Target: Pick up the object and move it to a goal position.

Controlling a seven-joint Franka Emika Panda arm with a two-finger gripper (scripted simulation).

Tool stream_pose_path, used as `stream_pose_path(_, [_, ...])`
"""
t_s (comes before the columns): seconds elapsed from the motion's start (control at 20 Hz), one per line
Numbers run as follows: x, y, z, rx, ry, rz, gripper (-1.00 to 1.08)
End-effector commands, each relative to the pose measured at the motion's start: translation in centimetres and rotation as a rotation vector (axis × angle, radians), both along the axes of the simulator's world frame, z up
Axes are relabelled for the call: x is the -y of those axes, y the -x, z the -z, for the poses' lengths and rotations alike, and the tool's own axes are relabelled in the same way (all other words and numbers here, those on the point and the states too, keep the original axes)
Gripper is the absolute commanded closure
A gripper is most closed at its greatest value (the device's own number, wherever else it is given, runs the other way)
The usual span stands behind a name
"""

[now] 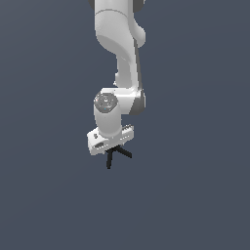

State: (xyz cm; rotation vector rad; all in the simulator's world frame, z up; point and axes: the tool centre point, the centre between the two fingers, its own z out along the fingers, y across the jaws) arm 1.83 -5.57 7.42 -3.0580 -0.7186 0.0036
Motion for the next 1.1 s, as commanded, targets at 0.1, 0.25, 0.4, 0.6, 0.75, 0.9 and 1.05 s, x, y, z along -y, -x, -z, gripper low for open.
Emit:
stream_pose_path(0.1, [-0.5,1.8,-2.8,0.003,0.001,0.000,1.08])
stream_pose_path(0.25, [-0.7,2.8,-4.3,0.003,0.001,0.000,1.08])
stream_pose_path(0.4, [-1.0,3.5,-5.5,0.003,0.001,0.000,1.08])
stream_pose_path(0.6, [-1.2,4.3,-6.7,0.003,0.001,0.000,1.08])
stream_pose_path(0.75, [-1.2,4.5,-7.1,0.002,0.000,0.000,1.08])
stream_pose_path(0.9, [-1.3,4.5,-7.2,0.002,0.000,0.000,1.08])
stream_pose_path(1.05, [-1.2,4.4,-7.1,0.002,0.000,0.000,1.08])
